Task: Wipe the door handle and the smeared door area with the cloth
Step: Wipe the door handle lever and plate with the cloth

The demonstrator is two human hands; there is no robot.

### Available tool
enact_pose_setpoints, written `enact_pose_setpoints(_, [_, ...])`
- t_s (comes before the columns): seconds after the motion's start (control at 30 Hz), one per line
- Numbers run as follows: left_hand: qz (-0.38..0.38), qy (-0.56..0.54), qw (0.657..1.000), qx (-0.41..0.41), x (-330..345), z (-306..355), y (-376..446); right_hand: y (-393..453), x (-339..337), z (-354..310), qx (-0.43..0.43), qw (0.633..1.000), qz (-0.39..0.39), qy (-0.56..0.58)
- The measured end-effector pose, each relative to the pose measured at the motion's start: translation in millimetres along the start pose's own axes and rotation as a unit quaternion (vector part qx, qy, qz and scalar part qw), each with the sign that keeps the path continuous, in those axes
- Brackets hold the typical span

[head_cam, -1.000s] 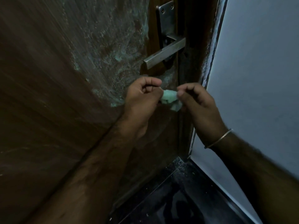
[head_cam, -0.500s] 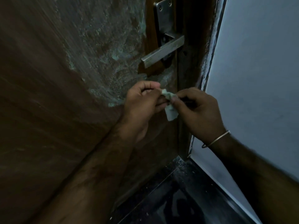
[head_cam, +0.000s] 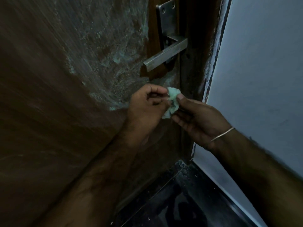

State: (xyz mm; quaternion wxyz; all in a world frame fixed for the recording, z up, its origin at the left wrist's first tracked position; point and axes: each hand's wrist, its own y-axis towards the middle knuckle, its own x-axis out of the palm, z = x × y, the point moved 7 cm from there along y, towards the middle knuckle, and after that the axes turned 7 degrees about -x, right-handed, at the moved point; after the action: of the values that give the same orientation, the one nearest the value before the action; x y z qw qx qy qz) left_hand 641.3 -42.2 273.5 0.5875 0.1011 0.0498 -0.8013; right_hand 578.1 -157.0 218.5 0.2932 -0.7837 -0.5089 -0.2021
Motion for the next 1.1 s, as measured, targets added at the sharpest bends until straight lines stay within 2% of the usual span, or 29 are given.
enact_pose_setpoints(0.13, [0.037,-0.102,0.992,-0.072,-17.1,-9.3,3.8,-1.2,-12.5,-8.8,-0.019,0.999,0.02,0.036])
enact_pose_setpoints(0.3, [0.047,-0.172,0.978,-0.107,-16.5,-5.9,1.0,-12.7,-42.5,-6.2,-0.018,0.987,0.088,0.13])
enact_pose_setpoints(0.37, [0.041,-0.159,0.983,-0.088,-15.5,2.2,2.6,-20.7,-59.8,6.3,0.005,0.987,0.129,0.096])
enact_pose_setpoints(0.43, [0.015,-0.115,0.993,-0.038,-13.4,16.4,6.5,-27.8,-81.8,15.0,0.018,0.98,0.2,-0.014])
enact_pose_setpoints(0.5, [-0.043,-0.068,0.997,0.013,-7.5,31.5,9.7,-29.2,-95.8,0.0,-0.07,0.955,0.262,-0.119])
enact_pose_setpoints(0.53, [-0.075,-0.053,0.995,0.027,-4.8,36.3,11.1,-25.9,-91.4,-13.1,-0.139,0.951,0.237,-0.14])
enact_pose_setpoints(0.57, [-0.103,-0.042,0.993,0.033,-2.5,39.3,12.2,-19.4,-77.6,-23.4,-0.188,0.957,0.162,-0.15])
enact_pose_setpoints(0.6, [-0.128,-0.034,0.991,0.032,-1.2,40.6,12.9,-12.7,-57.7,-27.6,-0.196,0.966,0.054,-0.159])
enact_pose_setpoints(0.67, [-0.16,-0.026,0.987,0.015,0.3,39.3,13.2,-8.7,-15.7,-20.2,-0.13,0.965,-0.144,-0.176])
enact_pose_setpoints(0.73, [-0.155,-0.032,0.987,-0.012,-1.4,35.8,14.0,-12.4,9.2,-8.5,-0.077,0.951,-0.243,-0.174])
enact_pose_setpoints(0.8, [-0.119,-0.042,0.991,-0.045,-7.1,27.9,16.6,-13.3,16.5,-4.8,-0.081,0.953,-0.236,-0.17])
enact_pose_setpoints(0.87, [-0.105,-0.068,0.984,-0.125,-8.6,11.1,14.2,-12.0,14.3,-10.0,-0.127,0.96,-0.187,-0.162])
enact_pose_setpoints(0.97, [-0.18,-0.117,0.941,-0.26,4.8,-21.9,-3.7,-7.2,10.5,-23.4,-0.207,0.954,-0.129,-0.175])
enact_pose_setpoints(1.03, [-0.194,-0.142,0.933,-0.269,8.4,-34.0,-12.7,-5.3,8.7,-30.3,-0.237,0.939,-0.107,-0.224])
enact_pose_setpoints(1.1, [-0.183,-0.193,0.931,-0.249,9.2,-38.8,-15.5,-5.0,7.4,-34.5,-0.227,0.935,-0.12,-0.246])
